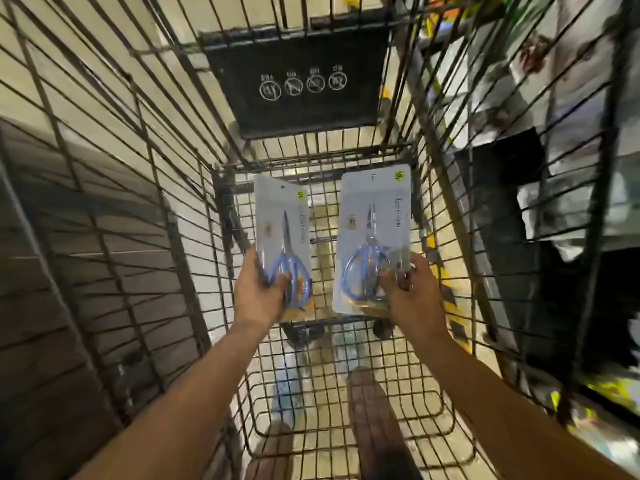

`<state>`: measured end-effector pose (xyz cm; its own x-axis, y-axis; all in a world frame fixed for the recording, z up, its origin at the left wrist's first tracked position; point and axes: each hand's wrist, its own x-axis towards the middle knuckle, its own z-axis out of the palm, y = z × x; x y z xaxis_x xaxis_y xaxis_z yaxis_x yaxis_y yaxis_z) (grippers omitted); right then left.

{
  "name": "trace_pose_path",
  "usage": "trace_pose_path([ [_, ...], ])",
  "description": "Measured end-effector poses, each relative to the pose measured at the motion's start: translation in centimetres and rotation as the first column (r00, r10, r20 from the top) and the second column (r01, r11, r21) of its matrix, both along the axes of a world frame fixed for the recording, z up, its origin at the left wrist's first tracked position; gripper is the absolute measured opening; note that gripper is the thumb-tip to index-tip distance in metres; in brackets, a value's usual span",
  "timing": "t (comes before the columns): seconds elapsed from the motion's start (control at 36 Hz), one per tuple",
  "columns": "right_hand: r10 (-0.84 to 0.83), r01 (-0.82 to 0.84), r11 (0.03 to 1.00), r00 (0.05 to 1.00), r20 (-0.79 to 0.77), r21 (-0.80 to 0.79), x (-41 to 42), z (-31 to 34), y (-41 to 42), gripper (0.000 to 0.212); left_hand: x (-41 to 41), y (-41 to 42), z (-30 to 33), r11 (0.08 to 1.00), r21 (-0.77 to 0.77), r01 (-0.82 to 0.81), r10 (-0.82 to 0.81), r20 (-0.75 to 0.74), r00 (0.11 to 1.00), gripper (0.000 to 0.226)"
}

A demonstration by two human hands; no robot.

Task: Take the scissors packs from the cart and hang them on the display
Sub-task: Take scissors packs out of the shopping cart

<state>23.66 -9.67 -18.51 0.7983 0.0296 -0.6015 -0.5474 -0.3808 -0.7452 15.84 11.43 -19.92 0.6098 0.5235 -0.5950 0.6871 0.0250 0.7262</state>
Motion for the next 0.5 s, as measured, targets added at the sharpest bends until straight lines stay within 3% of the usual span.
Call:
trace_pose_path([
  [0.14,0.072,-0.074,0.997,0.993,0.090,0.019,-2.1,6.1,-1.4,0.037,-2.1,-1.0,6.3,1.000,-0.015,0.026,-0.025,0.089,0.996,0.060],
  [0.28,-0.006,-0.001,0.998,0.994,0.111,0.065,-5.9,13.7,-2.8,0.066,-4.9,-0.6,15.8,0.995,0.004,0.098,-0.098,0.174,0.980,0.073],
  [0.42,-0.096,0.069,0.979,0.987,0.132,0.193,-10.7,23.3,-3.1,0.041,-8.2,0.8,26.6,0.986,0.045,0.158,-0.165,0.294,0.942,0.080],
  [0.5,-0.092,0.041,0.974,0.971,0.222,0.221,-13.3,28.9,-3.0,0.041,-10.0,2.3,31.6,0.982,0.063,0.177,-0.188,0.336,0.923,0.091],
])
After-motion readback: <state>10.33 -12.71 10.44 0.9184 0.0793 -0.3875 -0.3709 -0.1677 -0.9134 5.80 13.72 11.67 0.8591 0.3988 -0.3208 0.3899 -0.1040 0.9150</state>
